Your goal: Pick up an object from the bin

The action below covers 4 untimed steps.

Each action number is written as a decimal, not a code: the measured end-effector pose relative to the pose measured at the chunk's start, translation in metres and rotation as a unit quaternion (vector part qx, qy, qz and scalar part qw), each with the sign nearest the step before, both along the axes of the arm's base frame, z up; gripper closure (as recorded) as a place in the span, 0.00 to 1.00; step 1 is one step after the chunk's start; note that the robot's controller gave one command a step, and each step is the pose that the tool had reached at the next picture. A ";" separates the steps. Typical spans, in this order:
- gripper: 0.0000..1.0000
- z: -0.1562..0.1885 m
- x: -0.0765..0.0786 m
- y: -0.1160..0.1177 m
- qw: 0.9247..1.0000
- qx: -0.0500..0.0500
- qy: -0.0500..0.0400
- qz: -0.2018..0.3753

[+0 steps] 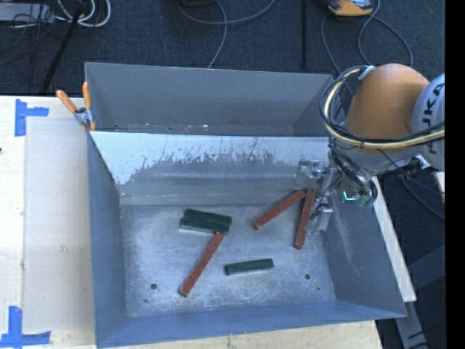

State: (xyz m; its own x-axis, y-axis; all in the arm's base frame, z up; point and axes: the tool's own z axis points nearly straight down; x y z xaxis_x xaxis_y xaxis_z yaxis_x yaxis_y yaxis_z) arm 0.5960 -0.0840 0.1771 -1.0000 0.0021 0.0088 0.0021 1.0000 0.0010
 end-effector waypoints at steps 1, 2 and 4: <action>0.00 -0.112 0.022 0.055 0.999 0.001 -0.001 -0.044; 1.00 -0.107 0.024 0.052 0.999 0.000 -0.005 -0.044; 1.00 -0.107 -0.023 0.065 0.999 -0.001 -0.003 -0.054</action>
Offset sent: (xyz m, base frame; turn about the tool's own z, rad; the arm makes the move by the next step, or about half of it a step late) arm 0.0234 0.0513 -0.1071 0.0915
